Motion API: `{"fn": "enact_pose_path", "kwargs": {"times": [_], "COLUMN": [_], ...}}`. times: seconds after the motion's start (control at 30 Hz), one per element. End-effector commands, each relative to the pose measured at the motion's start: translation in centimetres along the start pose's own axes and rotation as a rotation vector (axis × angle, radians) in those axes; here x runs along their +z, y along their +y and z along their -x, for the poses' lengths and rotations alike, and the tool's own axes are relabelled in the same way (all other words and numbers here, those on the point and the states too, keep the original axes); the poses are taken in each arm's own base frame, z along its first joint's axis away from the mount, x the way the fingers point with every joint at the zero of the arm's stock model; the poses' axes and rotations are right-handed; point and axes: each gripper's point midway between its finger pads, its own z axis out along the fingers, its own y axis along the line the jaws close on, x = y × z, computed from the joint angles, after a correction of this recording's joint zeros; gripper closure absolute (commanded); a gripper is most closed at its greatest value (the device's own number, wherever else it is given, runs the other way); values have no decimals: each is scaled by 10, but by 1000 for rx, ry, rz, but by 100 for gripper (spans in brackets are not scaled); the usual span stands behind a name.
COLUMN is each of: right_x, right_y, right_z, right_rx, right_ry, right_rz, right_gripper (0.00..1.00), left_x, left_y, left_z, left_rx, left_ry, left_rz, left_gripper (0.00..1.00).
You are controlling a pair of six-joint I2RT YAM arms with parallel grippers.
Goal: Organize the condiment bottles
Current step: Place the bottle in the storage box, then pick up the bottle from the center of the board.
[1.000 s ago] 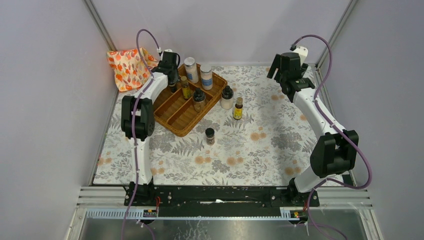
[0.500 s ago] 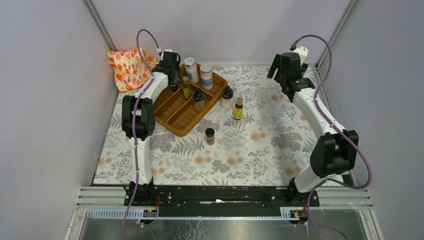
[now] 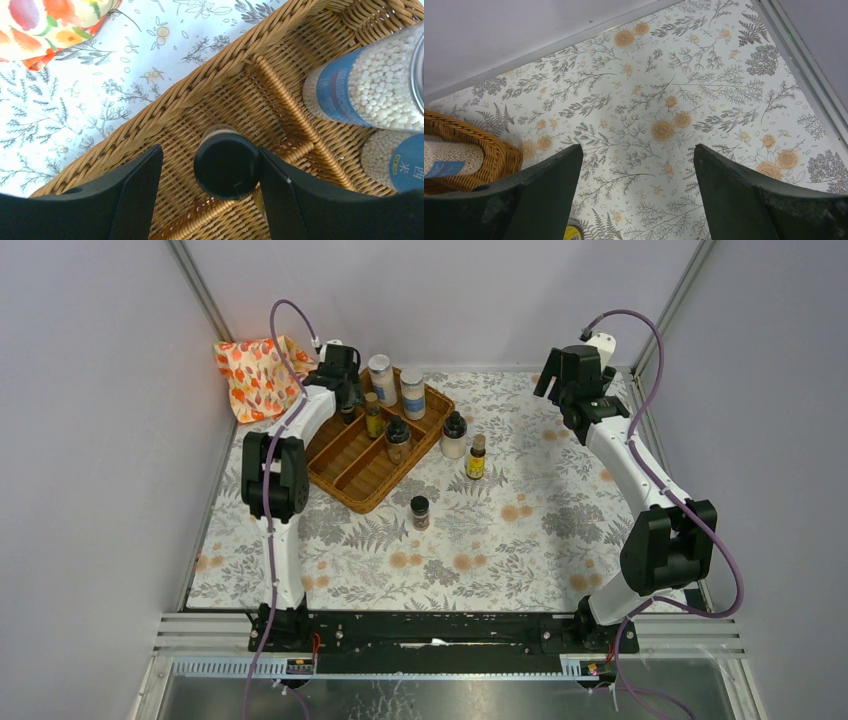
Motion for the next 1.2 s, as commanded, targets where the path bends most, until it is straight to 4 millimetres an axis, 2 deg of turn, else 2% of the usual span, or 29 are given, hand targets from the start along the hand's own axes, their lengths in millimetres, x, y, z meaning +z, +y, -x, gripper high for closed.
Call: {"fn": "enact_pose_path", "kwargs": {"times": [0.0, 0.13, 0.3, 0.43, 0.63, 0.8, 0.93, 1.03, 1.17], "right_x": [-2, -3, -9, -22, -49, -70, -77, -71, -58], "right_y": [4, 5, 0, -5, -12, -23, -31, -33, -26], "right_z": [20, 21, 21, 30, 41, 44, 38, 26, 13], "right_rx": [15, 15, 0, -10, 2, -9, -31, -43, -33], "right_ry": [-49, -43, -31, -41, -53, -60, -57, -58, -44], "right_rz": [15, 20, 4, -2, 3, -9, -20, -18, 10], "right_gripper": [11, 11, 11, 11, 12, 12, 12, 11, 11], "left_x": [-31, -55, -96, -135, -187, -219, -244, -263, -280], "left_y": [0, -2, -9, -21, -50, -80, -111, -133, -149], "left_z": [40, 61, 79, 88, 82, 60, 27, -4, -45], "left_rx": [-60, -86, -118, -135, -114, -96, -29, 38, 127], "left_ry": [-133, -201, -283, -349, -417, -414, -379, -340, -297], "left_rz": [11, 16, -2, -47, -116, -206, -276, -334, -354], "left_gripper": [27, 27, 27, 27, 22, 19, 15, 8, 7]}}
